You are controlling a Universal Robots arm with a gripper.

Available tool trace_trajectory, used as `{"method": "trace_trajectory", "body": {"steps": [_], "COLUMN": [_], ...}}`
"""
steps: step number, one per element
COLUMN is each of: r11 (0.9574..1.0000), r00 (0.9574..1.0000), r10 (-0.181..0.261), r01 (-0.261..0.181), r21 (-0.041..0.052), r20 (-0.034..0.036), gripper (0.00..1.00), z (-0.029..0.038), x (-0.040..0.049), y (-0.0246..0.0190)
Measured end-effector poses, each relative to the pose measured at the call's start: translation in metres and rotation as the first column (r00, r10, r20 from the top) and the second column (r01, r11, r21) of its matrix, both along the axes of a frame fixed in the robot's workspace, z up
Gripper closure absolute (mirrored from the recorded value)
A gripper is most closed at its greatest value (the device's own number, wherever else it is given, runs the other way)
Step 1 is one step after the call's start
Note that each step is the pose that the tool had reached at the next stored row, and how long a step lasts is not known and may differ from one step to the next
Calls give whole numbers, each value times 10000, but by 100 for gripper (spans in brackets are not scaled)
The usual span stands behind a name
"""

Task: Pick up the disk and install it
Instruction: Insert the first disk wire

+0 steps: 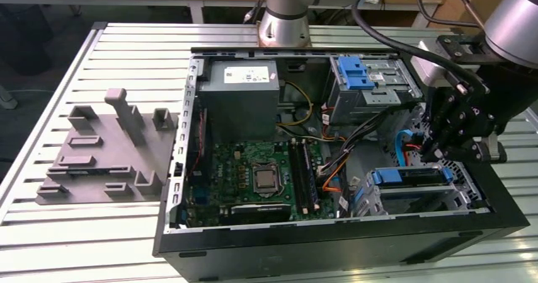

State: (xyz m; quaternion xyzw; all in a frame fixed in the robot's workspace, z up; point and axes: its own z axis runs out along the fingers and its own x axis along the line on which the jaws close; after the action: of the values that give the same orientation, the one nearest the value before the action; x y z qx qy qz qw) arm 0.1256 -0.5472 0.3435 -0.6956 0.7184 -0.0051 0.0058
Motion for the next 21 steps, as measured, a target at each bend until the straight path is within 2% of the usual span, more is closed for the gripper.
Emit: {"method": "trace_trajectory", "body": {"steps": [2,8,21], "r11": [10000,10000,10000], "r00": [10000,10000,10000], "r10": [1,0,10], "r01": [-1,0,-10], "r21": [1,-1,1], "r20": [0,0,0], "gripper": [83,83,83], "z": [-12,-58,-81], "x": [0,-8,-12], "y": [-19,-35,-79]}}
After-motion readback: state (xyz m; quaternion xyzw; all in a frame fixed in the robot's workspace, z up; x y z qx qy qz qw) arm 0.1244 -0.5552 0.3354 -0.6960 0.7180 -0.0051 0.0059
